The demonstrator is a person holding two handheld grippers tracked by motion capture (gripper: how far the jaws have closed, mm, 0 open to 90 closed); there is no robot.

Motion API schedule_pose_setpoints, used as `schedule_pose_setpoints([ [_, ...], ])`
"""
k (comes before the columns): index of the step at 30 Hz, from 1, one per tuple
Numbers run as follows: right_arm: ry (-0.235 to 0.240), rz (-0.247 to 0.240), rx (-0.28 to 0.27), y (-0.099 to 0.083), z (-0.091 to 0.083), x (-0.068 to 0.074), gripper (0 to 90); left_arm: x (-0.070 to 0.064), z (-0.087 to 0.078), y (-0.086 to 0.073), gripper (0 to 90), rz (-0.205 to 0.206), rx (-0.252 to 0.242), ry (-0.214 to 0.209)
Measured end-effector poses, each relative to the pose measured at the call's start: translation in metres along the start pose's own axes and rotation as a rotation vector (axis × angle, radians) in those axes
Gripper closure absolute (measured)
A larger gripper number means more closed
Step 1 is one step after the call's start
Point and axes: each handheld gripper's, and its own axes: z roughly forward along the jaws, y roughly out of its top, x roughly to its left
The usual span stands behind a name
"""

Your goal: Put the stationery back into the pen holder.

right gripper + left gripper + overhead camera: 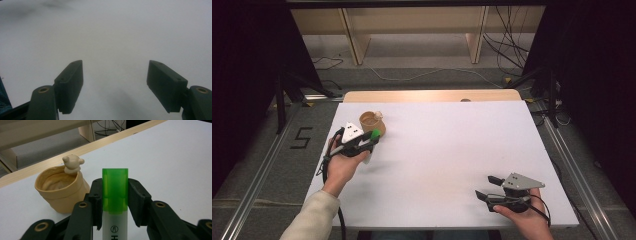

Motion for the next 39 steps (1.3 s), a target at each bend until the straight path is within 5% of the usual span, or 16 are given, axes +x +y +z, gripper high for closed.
schedule_pose_setpoints([
  [39, 0.000, 0.005, -0.001, 0.000, 0.001, -0.001, 30.2, 0.021, 0.014, 0.031, 67.0, -0.023, -0.093, 0.041],
])
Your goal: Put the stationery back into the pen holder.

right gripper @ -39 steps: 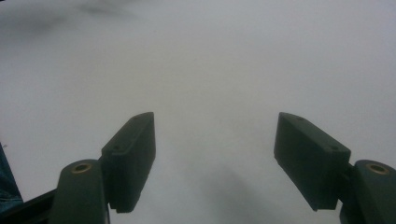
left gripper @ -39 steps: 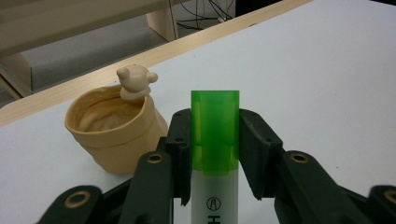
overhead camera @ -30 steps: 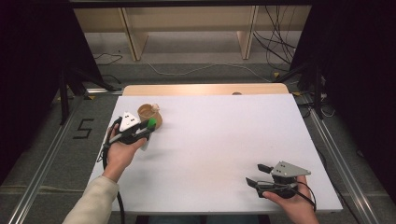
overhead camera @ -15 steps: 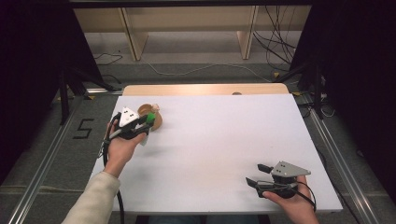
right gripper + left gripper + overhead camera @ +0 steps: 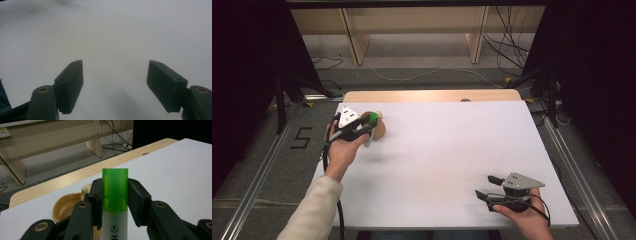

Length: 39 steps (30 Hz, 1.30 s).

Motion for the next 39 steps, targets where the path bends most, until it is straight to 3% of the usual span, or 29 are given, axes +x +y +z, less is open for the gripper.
schedule_pose_setpoints([
  [39, 0.001, 0.000, 0.004, 0.000, 0.001, 0.000, 30.2, 0.020, 0.014, 0.032, 67.0, 0.008, -0.082, 0.031],
])
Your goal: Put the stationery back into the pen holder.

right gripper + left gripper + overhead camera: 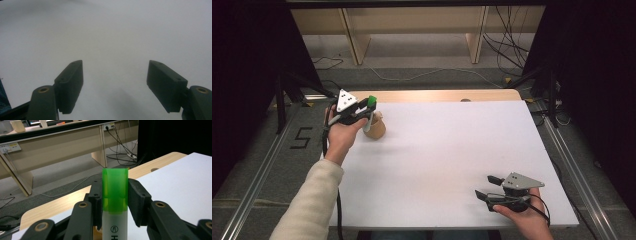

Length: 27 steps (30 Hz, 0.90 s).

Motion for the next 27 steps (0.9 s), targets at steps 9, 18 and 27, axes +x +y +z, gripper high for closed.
schedule_pose_setpoints([
  [9, 0.001, 0.000, -0.001, 0.000, 0.000, 0.000, 30.2, 0.002, 0.005, 0.002, 67.0, -0.002, -0.019, 0.005],
  [18, 0.002, 0.000, 0.000, 0.000, 0.000, 0.000, 30.2, 0.007, 0.013, 0.001, 67.0, 0.005, -0.034, 0.007],
  [27, 0.004, 0.001, -0.004, 0.000, 0.000, 0.000, 30.2, 0.015, 0.026, -0.004, 67.0, -0.015, -0.072, 0.002],
])
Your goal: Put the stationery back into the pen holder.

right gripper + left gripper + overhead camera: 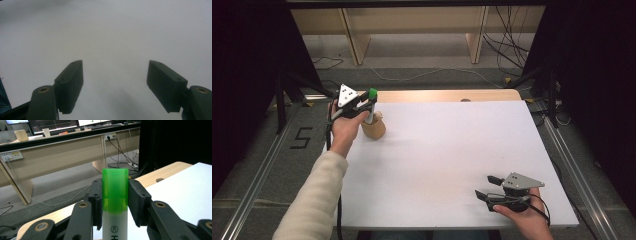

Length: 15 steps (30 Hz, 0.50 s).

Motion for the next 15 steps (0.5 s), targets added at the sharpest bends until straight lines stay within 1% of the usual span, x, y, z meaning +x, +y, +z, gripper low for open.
schedule_pose_setpoints([
  [9, -0.001, -0.001, 0.007, 0.0000, -0.0004, -0.0003, 30.2, 0.0027, 0.0065, -0.0037, 67.0, 0.002, 0.007, 0.006],
  [15, 0.000, -0.001, 0.004, -0.0002, -0.0001, -0.0001, 30.3, 0.0057, 0.0090, -0.0057, 67.0, 0.002, 0.002, 0.013],
])
